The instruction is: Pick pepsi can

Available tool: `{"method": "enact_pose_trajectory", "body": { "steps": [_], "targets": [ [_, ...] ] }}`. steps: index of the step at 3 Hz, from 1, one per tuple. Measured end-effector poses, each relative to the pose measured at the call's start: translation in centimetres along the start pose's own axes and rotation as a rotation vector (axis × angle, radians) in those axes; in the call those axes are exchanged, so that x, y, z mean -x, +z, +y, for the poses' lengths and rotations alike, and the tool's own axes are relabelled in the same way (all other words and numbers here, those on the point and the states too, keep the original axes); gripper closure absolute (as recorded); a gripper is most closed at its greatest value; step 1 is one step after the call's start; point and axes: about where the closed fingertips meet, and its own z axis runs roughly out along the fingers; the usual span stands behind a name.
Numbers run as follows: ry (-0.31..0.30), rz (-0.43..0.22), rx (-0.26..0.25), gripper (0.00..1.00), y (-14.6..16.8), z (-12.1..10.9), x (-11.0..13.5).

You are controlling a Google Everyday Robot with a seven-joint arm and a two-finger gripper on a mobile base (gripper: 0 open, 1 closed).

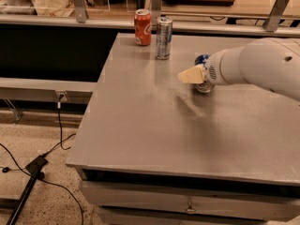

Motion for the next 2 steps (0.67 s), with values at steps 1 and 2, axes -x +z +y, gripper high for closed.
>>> {"method": "enact_pose_trajectory", "body": {
  "steps": [1,2],
  "targets": [
    [-0.001,-0.001,0.000,0.49,-0.09,0.08,0.11],
    [-0.001,-0.033,0.021,0.73,-0.64,0.29,0.78]
  ]
}}
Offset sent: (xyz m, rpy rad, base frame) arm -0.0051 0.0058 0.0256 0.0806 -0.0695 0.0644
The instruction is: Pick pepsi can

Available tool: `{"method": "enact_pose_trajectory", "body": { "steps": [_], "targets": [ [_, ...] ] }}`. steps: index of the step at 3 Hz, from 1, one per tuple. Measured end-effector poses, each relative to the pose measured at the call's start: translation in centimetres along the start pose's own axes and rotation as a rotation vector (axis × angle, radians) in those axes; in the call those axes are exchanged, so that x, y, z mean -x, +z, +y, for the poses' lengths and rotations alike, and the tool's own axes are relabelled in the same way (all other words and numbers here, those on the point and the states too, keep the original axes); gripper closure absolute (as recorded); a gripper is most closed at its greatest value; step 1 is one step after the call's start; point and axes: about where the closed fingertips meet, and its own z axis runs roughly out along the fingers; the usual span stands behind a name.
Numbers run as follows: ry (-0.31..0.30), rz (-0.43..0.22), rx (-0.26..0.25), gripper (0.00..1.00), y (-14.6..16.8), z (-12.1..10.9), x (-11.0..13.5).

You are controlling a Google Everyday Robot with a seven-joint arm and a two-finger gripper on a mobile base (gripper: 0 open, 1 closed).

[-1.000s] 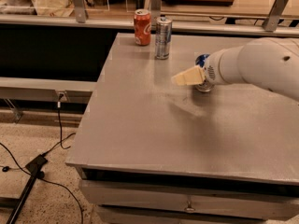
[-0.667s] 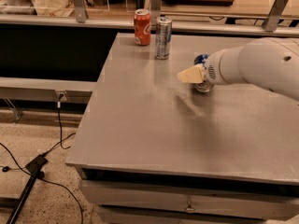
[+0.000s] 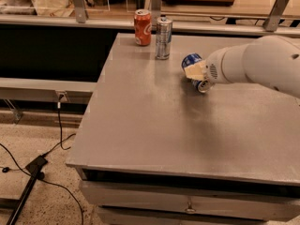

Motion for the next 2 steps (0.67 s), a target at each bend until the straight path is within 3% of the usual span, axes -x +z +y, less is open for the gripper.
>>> {"method": "enact_pose_trajectory", "body": {
  "steps": [1,2],
  "targets": [
    [0.000,-0.120,0.028,0.96,-2.4,0.3,2.8],
    [-0.017,-0.263,0.087,1.00,-6.7,1.1,6.3]
  ]
}}
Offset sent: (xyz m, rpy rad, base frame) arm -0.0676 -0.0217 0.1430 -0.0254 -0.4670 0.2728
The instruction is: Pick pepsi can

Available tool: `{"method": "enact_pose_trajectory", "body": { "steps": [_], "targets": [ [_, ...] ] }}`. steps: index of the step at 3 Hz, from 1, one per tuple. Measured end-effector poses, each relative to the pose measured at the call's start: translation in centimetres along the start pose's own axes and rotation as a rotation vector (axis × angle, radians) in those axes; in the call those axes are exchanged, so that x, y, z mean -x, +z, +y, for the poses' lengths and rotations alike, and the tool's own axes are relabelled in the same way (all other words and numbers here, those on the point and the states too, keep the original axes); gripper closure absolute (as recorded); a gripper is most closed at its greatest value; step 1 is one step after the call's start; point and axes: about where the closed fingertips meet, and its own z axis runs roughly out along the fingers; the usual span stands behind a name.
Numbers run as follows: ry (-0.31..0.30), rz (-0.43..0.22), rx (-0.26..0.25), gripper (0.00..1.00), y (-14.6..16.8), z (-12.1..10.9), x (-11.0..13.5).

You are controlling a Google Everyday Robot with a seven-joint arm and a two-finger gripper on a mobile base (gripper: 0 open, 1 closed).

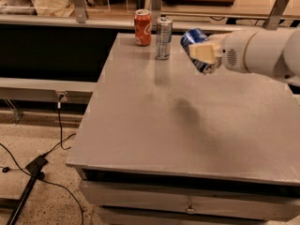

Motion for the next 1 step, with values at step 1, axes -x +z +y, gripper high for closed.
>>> {"method": "enact_pose_trajectory", "body": {
  "steps": [1],
  "targets": [
    [-0.142,-0.033,0.002,1.00,-2.58,0.05,1.94]
  ]
}}
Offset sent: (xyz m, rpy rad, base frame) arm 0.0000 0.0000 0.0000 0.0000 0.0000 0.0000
